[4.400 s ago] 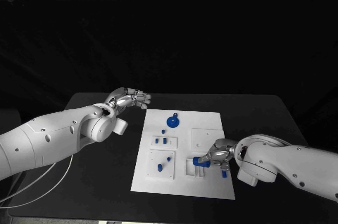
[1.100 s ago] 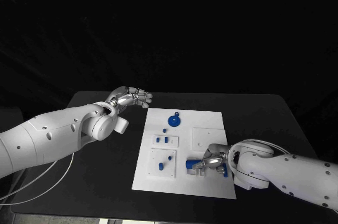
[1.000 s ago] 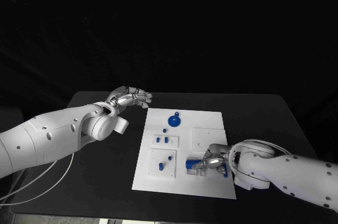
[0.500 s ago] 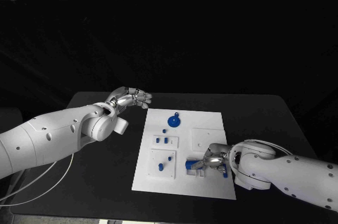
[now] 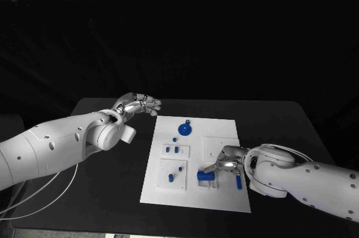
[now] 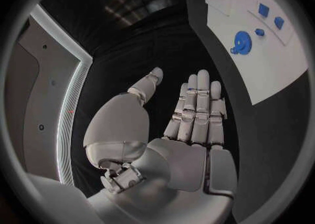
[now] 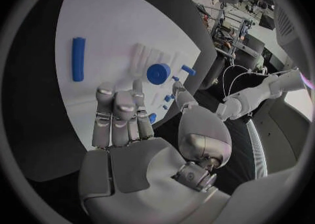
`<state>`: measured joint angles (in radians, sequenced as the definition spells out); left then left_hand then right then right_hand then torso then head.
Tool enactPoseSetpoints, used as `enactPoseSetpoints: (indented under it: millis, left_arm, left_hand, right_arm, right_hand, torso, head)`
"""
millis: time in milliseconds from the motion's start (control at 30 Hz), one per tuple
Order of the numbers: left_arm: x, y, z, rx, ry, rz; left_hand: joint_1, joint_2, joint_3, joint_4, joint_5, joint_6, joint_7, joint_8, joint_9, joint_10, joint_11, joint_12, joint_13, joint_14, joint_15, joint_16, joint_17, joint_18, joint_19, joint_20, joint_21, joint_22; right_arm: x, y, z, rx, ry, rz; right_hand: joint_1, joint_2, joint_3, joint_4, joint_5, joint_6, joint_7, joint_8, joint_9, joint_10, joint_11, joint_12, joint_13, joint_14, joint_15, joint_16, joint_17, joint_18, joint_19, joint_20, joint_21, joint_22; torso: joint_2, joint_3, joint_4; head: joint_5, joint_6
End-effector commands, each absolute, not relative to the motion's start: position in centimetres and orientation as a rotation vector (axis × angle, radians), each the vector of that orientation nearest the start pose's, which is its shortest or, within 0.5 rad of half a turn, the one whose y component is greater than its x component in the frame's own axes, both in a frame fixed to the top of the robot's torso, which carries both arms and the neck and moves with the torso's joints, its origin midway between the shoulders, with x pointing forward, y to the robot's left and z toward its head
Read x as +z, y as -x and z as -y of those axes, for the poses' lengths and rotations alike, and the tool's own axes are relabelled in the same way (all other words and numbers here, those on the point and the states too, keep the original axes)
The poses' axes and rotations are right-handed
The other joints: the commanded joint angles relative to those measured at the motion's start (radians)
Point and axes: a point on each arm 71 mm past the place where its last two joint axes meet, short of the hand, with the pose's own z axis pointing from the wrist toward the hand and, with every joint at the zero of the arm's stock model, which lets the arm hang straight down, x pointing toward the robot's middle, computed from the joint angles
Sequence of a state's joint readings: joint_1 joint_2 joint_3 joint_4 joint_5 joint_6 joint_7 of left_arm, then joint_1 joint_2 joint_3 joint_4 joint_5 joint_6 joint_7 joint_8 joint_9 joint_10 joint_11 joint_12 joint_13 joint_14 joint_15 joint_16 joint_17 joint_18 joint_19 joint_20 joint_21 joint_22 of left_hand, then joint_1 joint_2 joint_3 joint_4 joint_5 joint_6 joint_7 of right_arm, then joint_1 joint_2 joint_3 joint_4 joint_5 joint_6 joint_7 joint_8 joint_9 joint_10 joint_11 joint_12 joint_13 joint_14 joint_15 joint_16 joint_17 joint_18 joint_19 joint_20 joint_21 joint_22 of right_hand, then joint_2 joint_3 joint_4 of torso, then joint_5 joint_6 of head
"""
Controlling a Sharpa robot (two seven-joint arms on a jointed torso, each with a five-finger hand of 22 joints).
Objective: Assemble the parts on the task board
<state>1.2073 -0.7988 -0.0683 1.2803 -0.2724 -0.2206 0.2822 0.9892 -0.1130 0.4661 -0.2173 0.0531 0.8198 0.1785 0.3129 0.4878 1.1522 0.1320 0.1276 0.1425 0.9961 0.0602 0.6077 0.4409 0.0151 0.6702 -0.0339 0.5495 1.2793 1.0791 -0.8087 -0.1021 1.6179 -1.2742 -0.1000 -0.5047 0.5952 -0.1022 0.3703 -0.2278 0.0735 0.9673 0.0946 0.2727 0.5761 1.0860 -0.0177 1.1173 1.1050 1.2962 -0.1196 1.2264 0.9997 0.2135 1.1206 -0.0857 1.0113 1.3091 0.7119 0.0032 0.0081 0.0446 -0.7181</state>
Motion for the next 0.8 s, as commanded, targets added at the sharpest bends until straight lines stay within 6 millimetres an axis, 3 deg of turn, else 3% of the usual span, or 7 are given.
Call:
enactPoseSetpoints:
  millis: [33, 133, 167, 233, 467, 800]
  left_arm:
    - [-20.17, -52.56, -25.36, -1.305, 0.901, -1.575]
    - [-20.17, -52.55, -25.34, -1.306, 0.901, -1.575]
    - [-20.17, -52.55, -25.34, -1.305, 0.901, -1.575]
    - [-20.17, -52.56, -25.37, -1.305, 0.901, -1.576]
    - [-20.18, -52.57, -25.4, -1.304, 0.902, -1.576]
    - [-20.18, -52.57, -25.42, -1.303, 0.902, -1.575]
  left_hand:
    - [-0.008, 0.001, -0.005, 0.001, 0.0, -0.009, 0.001, -0.004, -0.001, -0.007, -0.001, -0.006, -0.001, 0.001, 0.008, -0.005, 0.002, -0.002, 0.003, 0.003, -0.006, 0.001]
    - [-0.009, 0.002, -0.005, 0.002, 0.0, -0.009, 0.001, -0.004, -0.001, -0.007, -0.001, -0.006, -0.001, 0.001, 0.008, -0.005, 0.002, -0.002, 0.003, 0.003, -0.006, 0.001]
    - [-0.009, 0.002, -0.005, 0.002, 0.0, -0.009, 0.001, -0.004, -0.001, -0.007, -0.001, -0.006, -0.001, 0.001, 0.008, -0.005, 0.002, -0.002, 0.003, 0.003, -0.006, 0.001]
    - [-0.008, 0.002, -0.005, 0.002, 0.0, -0.009, 0.001, -0.004, -0.001, -0.007, -0.001, -0.006, -0.001, 0.001, 0.008, -0.005, 0.002, -0.002, 0.003, 0.003, -0.006, 0.001]
    - [-0.008, 0.002, -0.005, 0.002, 0.0, -0.009, 0.001, -0.004, -0.001, -0.007, -0.001, -0.006, -0.001, 0.001, 0.008, -0.006, 0.003, -0.001, 0.004, 0.003, -0.006, 0.001]
    - [-0.008, 0.002, -0.005, 0.002, 0.0, -0.009, 0.001, -0.004, -0.002, -0.007, -0.001, -0.006, -0.001, 0.001, 0.008, -0.006, 0.003, -0.001, 0.004, 0.003, -0.007, 0.002]
  right_arm:
    - [-27.52, -42.69, 17.29, 0.47, -0.051, -2.184]
    - [-27.55, -42.65, 17.21, 0.473, -0.04, -2.194]
    - [-27.58, -42.62, 17.18, 0.477, -0.037, -2.199]
    - [-27.61, -42.56, 17.14, 0.483, -0.035, -2.208]
    - [-27.73, -42.38, 16.76, 0.512, -0.022, -2.236]
    - [-27.99, -42.28, 16.56, 0.508, 0.004, -2.273]
  right_hand:
    - [-0.006, 0.006, 0.004, -0.007, -0.003, 0.011, 0.0, -0.007, -0.002, 0.002, 0.0, -0.007, 0.002, 0.0, -0.007, -0.005, 0.002, 0.048, 0.004, -0.007, -0.007, 0.008]
    - [0.01, 0.048, 0.017, -0.02, -0.015, 0.015, 0.0, -0.007, -0.002, 0.006, -0.001, -0.008, 0.005, 0.002, -0.007, -0.005, 0.003, 0.048, 0.006, -0.007, -0.007, 0.009]
    - [0.047, 0.078, 0.035, -0.041, -0.015, 0.019, -0.001, -0.005, -0.001, 0.008, -0.001, -0.006, 0.007, 0.004, -0.008, -0.004, 0.004, 0.048, 0.008, -0.008, -0.005, 0.011]
    - [0.106, 0.102, 0.074, -0.055, -0.024, 0.029, -0.002, -0.001, 0.001, 0.013, -0.002, -0.005, 0.009, 0.007, -0.008, -0.003, 0.005, 0.048, 0.013, -0.008, -0.001, 0.013]
    - [0.206, 0.102, 0.17, -0.04, -0.024, 0.048, -0.002, 0.004, 0.003, 0.027, -0.001, -0.008, 0.014, 0.013, -0.006, -0.004, 0.005, 0.048, 0.019, 0.013, 0.007, 0.015]
    - [0.237, 0.094, 0.233, -0.013, -0.024, 0.068, -0.005, 0.009, 0.005, 0.038, -0.004, -0.012, 0.018, 0.017, -0.007, -0.003, 0.006, 0.048, 0.021, 0.026, 0.013, 0.017]
  torso:
    - [0.0, 0.0006, -0.0003]
    - [0.0, 0.0005, -0.0004]
    - [0.0, 0.0007, -0.0004]
    - [0.0, 0.0006, -0.0004]
    - [0.0, 0.0003, -0.0005]
    - [0.0, -0.0008, -0.0004]
  head:
    - [0.001, -0.001]
    - [0.001, 0.0]
    - [0.002, -0.001]
    - [0.002, -0.001]
    - [0.001, -0.003]
    - [0.0, -0.004]
